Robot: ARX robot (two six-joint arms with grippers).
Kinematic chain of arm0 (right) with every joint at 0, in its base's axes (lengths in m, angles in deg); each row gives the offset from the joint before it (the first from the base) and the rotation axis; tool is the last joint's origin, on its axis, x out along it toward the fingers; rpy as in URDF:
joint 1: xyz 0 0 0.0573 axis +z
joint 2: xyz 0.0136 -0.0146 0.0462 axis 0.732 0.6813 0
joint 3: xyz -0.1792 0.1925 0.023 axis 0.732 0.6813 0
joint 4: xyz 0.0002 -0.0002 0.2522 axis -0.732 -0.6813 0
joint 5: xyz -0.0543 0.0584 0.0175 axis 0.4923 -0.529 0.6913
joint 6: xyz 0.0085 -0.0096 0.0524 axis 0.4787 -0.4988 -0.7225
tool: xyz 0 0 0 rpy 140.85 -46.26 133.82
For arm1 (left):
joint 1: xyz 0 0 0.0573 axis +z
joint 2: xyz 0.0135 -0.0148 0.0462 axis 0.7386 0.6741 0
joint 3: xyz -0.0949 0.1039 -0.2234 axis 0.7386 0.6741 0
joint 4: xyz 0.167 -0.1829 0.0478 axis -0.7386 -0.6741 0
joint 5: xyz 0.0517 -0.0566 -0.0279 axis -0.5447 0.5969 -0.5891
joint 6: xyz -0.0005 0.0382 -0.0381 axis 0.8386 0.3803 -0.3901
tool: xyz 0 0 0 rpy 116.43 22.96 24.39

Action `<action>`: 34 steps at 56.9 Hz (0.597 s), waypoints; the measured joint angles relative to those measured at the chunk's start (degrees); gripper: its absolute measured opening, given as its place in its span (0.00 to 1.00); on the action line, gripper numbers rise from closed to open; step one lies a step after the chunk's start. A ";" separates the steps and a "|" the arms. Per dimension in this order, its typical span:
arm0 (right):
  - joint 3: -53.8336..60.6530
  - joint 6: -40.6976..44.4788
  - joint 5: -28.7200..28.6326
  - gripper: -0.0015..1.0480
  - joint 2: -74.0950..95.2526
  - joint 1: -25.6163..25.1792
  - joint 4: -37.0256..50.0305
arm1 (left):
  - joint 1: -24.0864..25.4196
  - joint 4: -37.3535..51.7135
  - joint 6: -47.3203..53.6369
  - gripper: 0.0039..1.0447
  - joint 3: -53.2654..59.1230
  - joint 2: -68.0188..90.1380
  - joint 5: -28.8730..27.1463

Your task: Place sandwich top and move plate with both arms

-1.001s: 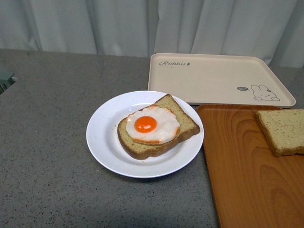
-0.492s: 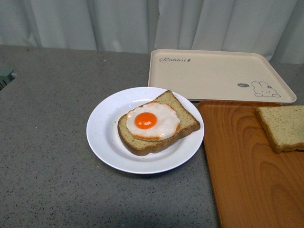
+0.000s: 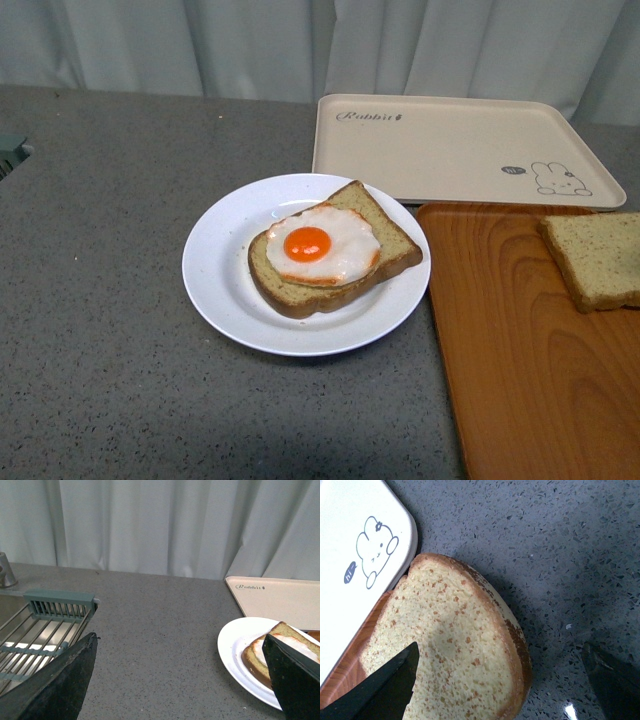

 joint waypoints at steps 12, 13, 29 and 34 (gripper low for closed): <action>-1.36 -0.66 0.00 0.91 1.38 0.26 0.85 | 0.00 0.00 0.00 0.94 0.00 0.00 0.00; -1.44 -0.70 0.02 0.91 1.44 0.26 0.87 | 0.00 0.00 0.00 0.94 0.00 0.00 0.00; -3.26 -1.40 0.26 0.91 2.75 1.14 1.05 | 0.00 0.00 0.00 0.94 0.00 0.00 0.00; -3.80 -1.68 0.50 0.91 3.10 1.66 1.05 | 0.00 0.00 0.00 0.94 0.00 0.00 0.00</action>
